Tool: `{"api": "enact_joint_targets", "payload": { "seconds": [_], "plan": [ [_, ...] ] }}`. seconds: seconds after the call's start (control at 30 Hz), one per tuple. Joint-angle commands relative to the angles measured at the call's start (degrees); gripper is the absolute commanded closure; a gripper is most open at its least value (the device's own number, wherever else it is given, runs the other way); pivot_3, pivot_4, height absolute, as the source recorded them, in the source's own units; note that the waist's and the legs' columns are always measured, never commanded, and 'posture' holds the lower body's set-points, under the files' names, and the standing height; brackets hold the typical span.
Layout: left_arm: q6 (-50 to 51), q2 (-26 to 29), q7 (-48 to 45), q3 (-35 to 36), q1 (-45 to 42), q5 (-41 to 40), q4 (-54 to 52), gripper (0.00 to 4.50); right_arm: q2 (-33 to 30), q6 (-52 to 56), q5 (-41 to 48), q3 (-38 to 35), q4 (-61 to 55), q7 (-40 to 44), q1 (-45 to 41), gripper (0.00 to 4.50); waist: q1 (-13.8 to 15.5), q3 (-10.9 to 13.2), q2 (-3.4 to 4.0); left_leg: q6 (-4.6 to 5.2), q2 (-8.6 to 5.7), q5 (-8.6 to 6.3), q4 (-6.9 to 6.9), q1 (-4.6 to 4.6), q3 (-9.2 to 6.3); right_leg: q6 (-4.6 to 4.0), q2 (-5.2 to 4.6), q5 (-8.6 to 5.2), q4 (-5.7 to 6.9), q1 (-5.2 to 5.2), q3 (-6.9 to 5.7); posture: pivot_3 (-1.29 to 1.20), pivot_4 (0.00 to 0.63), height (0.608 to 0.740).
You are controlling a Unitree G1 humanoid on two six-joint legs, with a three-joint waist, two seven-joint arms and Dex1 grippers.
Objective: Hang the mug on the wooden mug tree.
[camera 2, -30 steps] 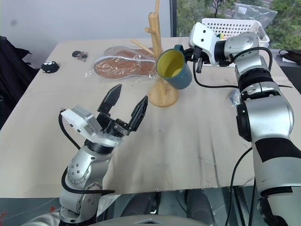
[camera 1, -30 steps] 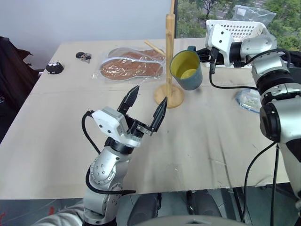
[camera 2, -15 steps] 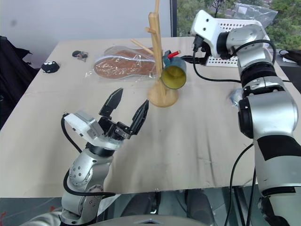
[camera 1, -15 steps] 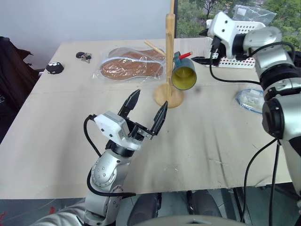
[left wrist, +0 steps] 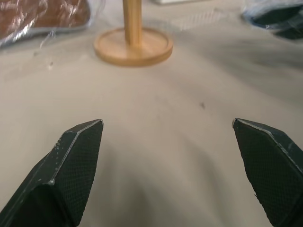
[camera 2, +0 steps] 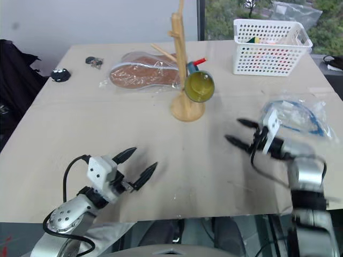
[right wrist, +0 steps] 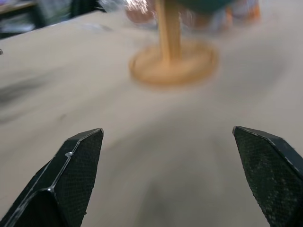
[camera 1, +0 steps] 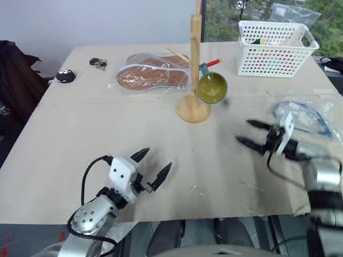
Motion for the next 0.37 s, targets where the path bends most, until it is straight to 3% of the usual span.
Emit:
{"api": "enact_joint_targets", "payload": {
  "seconds": [0.03, 0.2, 0.37],
  "plan": [
    [0.58, -0.2, 0.51, 0.96, 1.01, 0.18, -0.61, 0.0, 2.87, -4.44, -1.47, -0.39, -11.28, -7.0, 9.07, 0.07, 0.0, -0.05, -0.19, 0.01, 0.02, -0.01, 0.07, 0.28, 0.0, 0.01, 0.03, -0.01, 0.0, 0.33, -0.03, 0.0, 0.15, 0.74],
    [0.06, -0.04, 0.09, 0.14, 2.13, 2.15, -0.25, 0.0, 3.75, -13.39, -4.99, 2.47, -13.59, -8.17, 22.81, 0.07, 0.08, -0.23, -0.55, 0.02, 0.07, -0.01, 0.17, 0.8, -0.03, -0.09, 0.11, -0.15, -0.03, 0.94, -0.17, 0.0, 0.15, 0.74],
    [-1.3, -0.39, -0.55, -0.19, 3.65, 3.35, 0.19, 0.0, 3.06, -17.79, -5.46, 2.93, -11.8, -9.28, 25.28, 0.07, -0.34, -0.17, -0.67, 0.02, 0.27, -0.03, 0.13, 1.29, 0.22, 0.06, 0.09, -0.35, -0.08, 1.26, -0.19, 0.0, 0.15, 0.74]
  ]
}}
